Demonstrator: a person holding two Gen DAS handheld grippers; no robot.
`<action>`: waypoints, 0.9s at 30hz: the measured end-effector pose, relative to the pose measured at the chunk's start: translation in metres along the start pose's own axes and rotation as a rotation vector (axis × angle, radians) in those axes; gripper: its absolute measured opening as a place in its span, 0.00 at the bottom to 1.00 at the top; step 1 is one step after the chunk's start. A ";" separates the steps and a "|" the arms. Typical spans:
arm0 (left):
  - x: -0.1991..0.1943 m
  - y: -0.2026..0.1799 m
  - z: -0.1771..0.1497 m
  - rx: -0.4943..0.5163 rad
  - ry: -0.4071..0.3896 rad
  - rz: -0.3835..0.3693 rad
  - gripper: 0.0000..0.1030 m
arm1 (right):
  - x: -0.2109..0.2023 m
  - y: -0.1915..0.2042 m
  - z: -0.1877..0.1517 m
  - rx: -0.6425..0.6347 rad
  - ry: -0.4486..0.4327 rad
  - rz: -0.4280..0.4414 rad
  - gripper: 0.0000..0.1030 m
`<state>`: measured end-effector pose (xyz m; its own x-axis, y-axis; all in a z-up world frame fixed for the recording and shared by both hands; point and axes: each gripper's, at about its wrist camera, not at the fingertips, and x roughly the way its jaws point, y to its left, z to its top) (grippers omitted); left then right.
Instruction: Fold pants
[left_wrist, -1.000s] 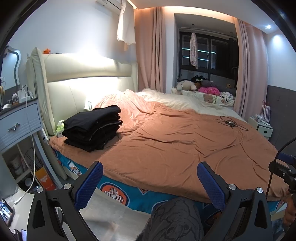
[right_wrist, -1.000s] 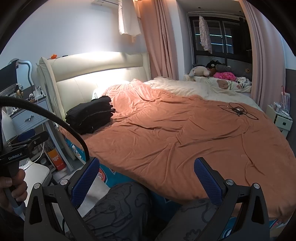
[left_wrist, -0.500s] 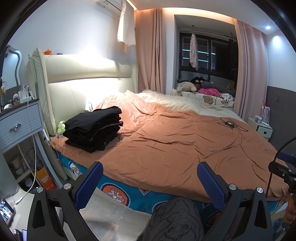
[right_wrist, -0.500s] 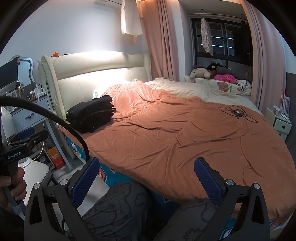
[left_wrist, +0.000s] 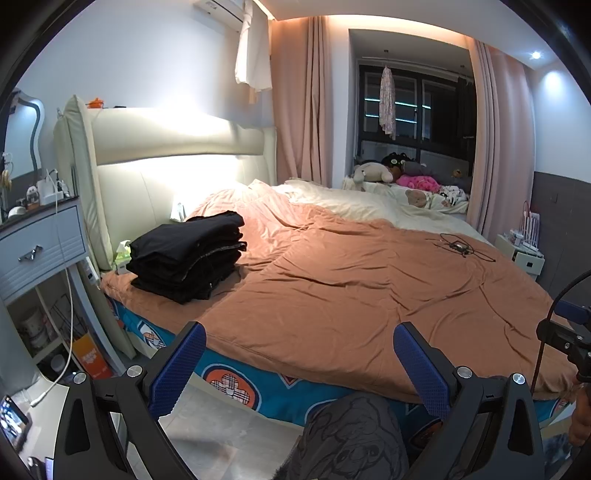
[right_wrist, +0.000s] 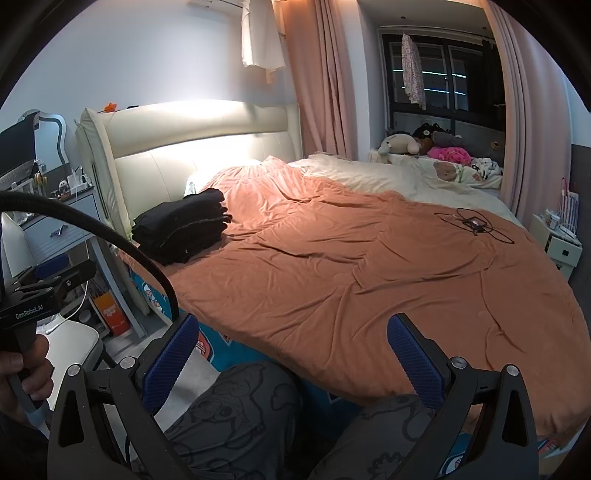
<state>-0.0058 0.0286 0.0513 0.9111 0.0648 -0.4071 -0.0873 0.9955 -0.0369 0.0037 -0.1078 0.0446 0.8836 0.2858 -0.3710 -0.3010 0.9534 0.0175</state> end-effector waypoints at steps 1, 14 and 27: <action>0.000 0.000 0.000 0.000 0.000 0.000 0.99 | 0.000 0.000 0.000 0.000 0.000 0.000 0.99; 0.000 0.001 0.000 0.001 0.003 0.000 0.99 | -0.001 0.001 -0.001 -0.002 0.001 -0.002 0.99; -0.005 0.003 0.000 0.010 0.000 0.004 0.99 | 0.000 0.001 -0.001 0.011 0.006 0.008 0.99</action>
<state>-0.0105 0.0309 0.0529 0.9105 0.0692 -0.4077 -0.0874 0.9958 -0.0263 0.0027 -0.1070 0.0434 0.8790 0.2926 -0.3765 -0.3040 0.9522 0.0302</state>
